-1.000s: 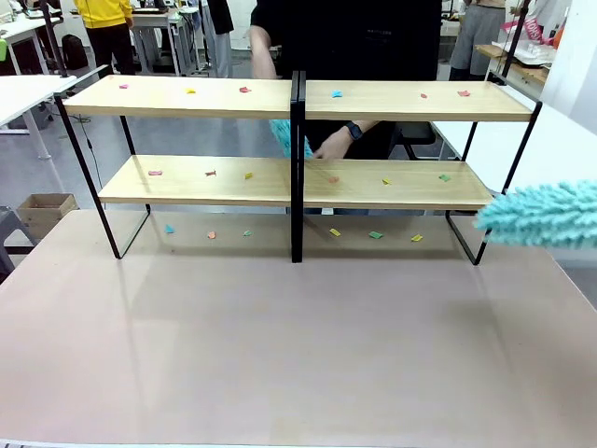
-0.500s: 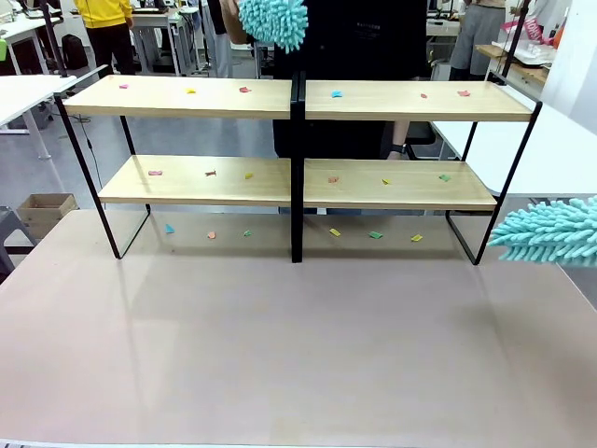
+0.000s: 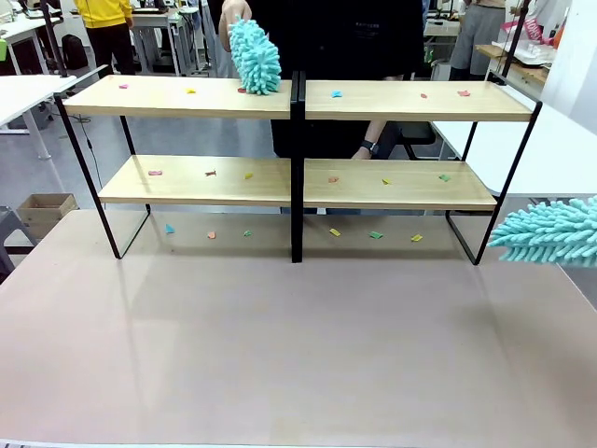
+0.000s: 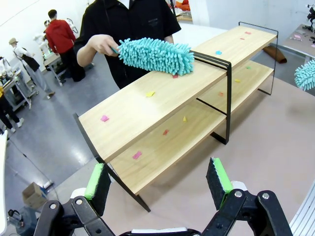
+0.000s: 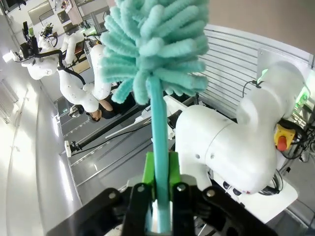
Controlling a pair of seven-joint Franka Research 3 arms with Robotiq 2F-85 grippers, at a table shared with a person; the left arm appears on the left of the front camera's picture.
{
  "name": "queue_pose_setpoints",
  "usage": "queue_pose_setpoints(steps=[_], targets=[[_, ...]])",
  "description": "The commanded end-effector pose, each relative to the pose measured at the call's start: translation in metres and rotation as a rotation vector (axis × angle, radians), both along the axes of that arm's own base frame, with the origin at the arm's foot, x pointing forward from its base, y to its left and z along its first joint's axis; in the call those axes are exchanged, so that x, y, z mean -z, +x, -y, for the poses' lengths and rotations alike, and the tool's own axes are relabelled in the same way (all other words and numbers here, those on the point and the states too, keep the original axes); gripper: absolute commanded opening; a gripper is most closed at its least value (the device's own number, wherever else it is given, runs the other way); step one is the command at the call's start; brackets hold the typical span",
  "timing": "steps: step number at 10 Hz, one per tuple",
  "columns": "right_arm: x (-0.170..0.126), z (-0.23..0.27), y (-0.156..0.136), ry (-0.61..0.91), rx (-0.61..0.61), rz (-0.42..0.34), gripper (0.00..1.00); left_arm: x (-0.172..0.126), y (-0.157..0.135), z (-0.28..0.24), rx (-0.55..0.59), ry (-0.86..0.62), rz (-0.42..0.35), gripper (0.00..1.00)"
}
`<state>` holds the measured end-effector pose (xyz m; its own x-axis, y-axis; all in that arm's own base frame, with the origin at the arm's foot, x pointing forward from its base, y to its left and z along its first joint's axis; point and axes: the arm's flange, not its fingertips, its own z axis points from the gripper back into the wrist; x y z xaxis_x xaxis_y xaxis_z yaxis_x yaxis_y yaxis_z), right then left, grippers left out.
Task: Clean the shelves.
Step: Clean a randomly selected level of the Shelf with the Duster.
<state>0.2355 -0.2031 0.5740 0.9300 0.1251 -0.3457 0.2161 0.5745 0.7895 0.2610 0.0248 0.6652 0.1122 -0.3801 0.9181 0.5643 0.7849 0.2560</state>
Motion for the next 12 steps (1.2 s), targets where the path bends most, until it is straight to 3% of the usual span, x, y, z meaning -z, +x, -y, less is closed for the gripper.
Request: queue_pose_setpoints(steps=[1,5,6,8,10,12], targets=[[-0.002,-0.002,0.001,0.011,-0.008,0.007,0.13,0.0,0.0,0.0,-0.005,0.005,0.0,1.0],[0.0,0.0,0.0,0.0,0.0,0.0,0.13,0.0,0.0,0.0,-0.005,0.005,0.0,1.0],[-0.017,-0.006,-0.011,-0.027,0.122,0.103,0.13,0.0,0.0,0.0,-0.005,0.005,0.0,1.0],[-0.06,-0.082,0.015,-0.109,-0.131,0.325,0.13,0.0,0.0,0.0,-0.005,0.005,0.0,1.0],[-0.081,-0.119,0.019,-0.158,-0.385,0.322,0.13,0.0,0.0,0.0,-0.005,0.005,0.0,1.0],[-0.079,-0.095,-0.002,-0.062,-0.422,0.343,0.13,0.0,0.0,0.0,-0.005,0.005,0.0,1.0]])
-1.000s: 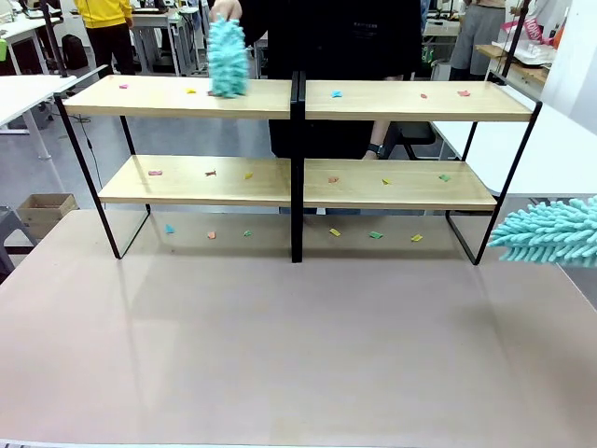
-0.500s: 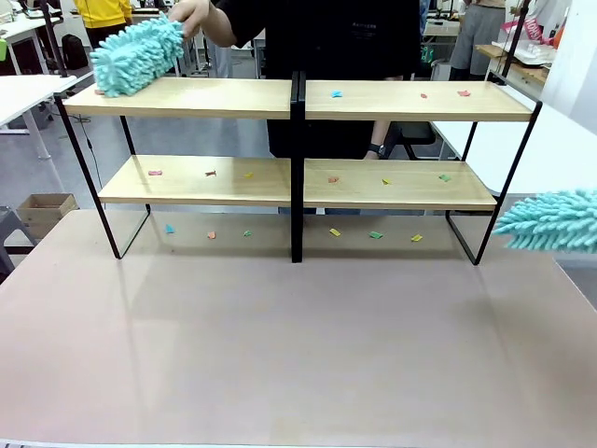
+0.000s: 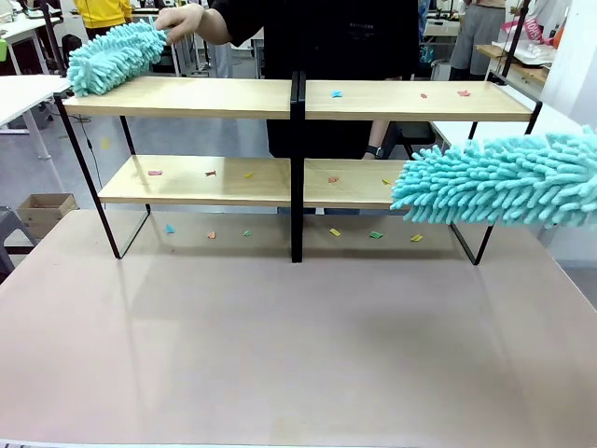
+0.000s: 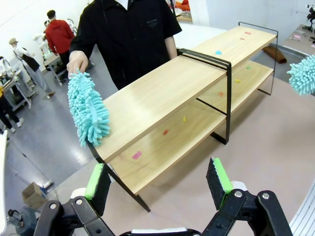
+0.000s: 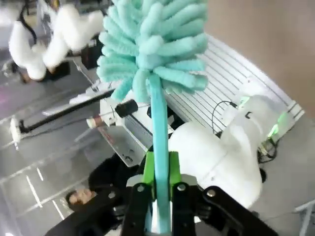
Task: Clean the shelves.
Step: Clean a randomly selected level of the Shelf with the Duster.
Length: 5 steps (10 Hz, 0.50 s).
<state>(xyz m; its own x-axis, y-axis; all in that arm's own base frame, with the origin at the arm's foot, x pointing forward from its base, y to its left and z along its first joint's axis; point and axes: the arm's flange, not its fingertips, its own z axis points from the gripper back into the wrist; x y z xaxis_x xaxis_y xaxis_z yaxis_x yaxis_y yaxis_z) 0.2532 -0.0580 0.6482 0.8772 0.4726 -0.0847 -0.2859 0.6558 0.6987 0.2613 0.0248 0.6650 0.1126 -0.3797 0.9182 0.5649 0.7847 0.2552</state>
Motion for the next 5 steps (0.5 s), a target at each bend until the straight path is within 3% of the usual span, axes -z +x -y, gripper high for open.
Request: queue_pose_setpoints(steps=[1,3,5], targets=[[0.0,0.071,-0.036,0.124,-0.027,0.049,0.13,0.0,0.0,0.0,-0.006,0.005,0.001,1.0],[0.015,0.091,-0.05,0.149,-0.067,-0.013,0.13,0.0,0.0,0.0,-0.006,0.005,0.001,1.0],[0.021,0.078,-0.047,0.108,-0.098,0.055,0.13,0.0,0.0,0.0,-0.006,0.005,0.001,1.0]])
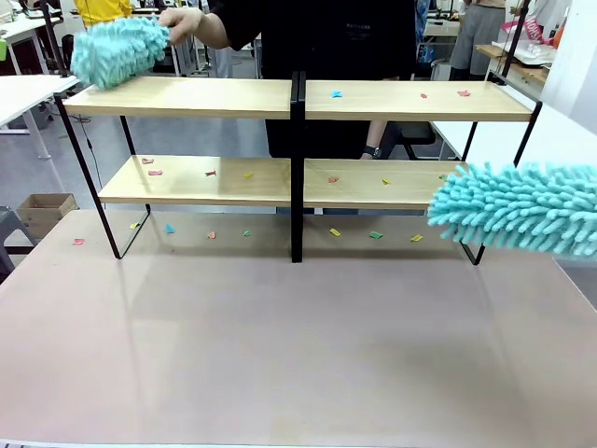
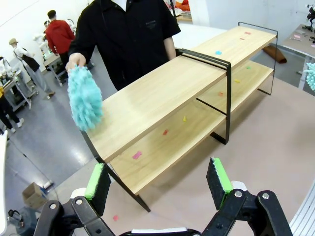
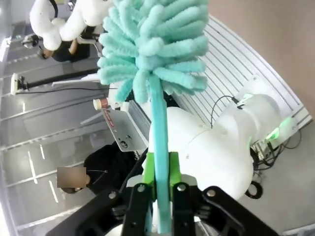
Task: Clean the shelves.
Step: Clean a randomly selected level of the Shelf with the Duster.
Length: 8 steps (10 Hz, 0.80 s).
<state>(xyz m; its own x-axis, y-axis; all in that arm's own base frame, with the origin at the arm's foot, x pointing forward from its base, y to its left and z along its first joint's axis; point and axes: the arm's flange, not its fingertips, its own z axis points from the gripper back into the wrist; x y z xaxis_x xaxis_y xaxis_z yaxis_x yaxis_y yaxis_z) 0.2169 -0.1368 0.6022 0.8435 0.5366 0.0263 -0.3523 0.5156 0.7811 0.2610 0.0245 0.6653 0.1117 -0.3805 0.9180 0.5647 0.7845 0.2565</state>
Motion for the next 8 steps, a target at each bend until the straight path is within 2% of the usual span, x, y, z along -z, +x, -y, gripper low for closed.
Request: queue_pose_setpoints(steps=[1,2,3,4,5,6,7,8], targets=[[-0.022,-0.009,-0.009,-0.057,-0.047,0.058,0.13,0.0,0.0,0.0,-0.006,0.004,0.0,1.0],[-0.018,-0.024,-0.003,-0.06,-0.023,0.071,0.13,0.0,0.0,0.0,-0.006,0.004,0.0,1.0],[-0.012,-0.049,0.006,-0.075,-0.065,0.056,0.13,0.0,0.0,0.0,-0.006,0.004,0.0,1.0],[-0.004,-0.075,0.017,-0.13,-0.053,0.051,0.13,0.0,0.0,0.0,-0.006,0.004,0.0,1.0],[-0.007,-0.084,0.019,-0.214,0.052,0.025,0.13,0.0,0.0,0.0,-0.006,0.004,0.0,1.0],[-0.013,-0.05,0.007,-0.099,-0.06,0.038,0.13,0.0,0.0,0.0,-0.006,0.004,0.0,1.0],[-0.007,-0.07,0.02,-0.159,-0.032,0.02,0.13,0.0,0.0,0.0,-0.006,0.004,0.0,1.0],[-0.003,-0.084,0.028,-0.199,-0.037,0.068,0.13,0.0,0.0,0.0,-0.006,0.004,0.0,1.0]])
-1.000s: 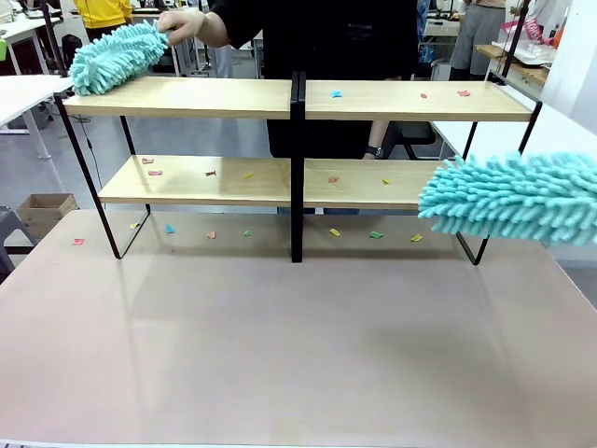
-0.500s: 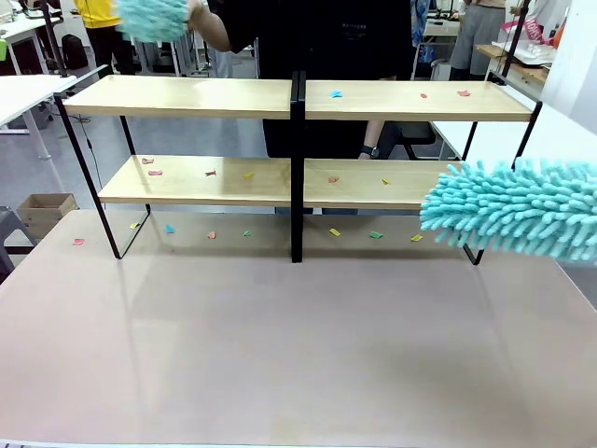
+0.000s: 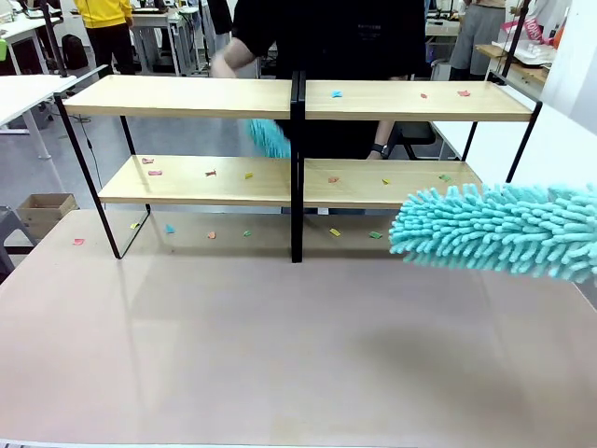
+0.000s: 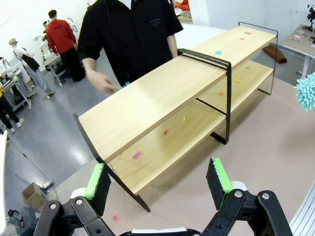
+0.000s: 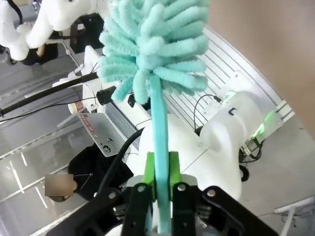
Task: Clean the shelves.
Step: Clean a randomly selected level of the Shelf with the Duster.
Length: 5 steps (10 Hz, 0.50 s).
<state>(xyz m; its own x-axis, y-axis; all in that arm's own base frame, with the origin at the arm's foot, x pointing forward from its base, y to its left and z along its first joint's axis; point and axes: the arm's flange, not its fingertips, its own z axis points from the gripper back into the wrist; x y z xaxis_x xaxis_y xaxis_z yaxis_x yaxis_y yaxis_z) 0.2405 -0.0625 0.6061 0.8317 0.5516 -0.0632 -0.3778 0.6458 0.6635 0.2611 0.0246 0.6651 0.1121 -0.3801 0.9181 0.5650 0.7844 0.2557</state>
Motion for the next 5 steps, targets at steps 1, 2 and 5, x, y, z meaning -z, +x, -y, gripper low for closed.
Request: queue_pose_setpoints(steps=[1,2,5], targets=[[0.015,-0.04,0.03,-0.035,-0.016,0.088,0.13,0.0,0.0,0.0,-0.006,0.005,0.001,1.0],[0.023,-0.057,0.046,-0.018,-0.005,0.123,0.13,0.0,0.0,0.0,-0.006,0.005,0.001,1.0],[0.026,-0.089,0.073,0.077,-0.071,0.131,0.13,0.0,0.0,0.0,-0.006,0.005,0.001,1.0]])
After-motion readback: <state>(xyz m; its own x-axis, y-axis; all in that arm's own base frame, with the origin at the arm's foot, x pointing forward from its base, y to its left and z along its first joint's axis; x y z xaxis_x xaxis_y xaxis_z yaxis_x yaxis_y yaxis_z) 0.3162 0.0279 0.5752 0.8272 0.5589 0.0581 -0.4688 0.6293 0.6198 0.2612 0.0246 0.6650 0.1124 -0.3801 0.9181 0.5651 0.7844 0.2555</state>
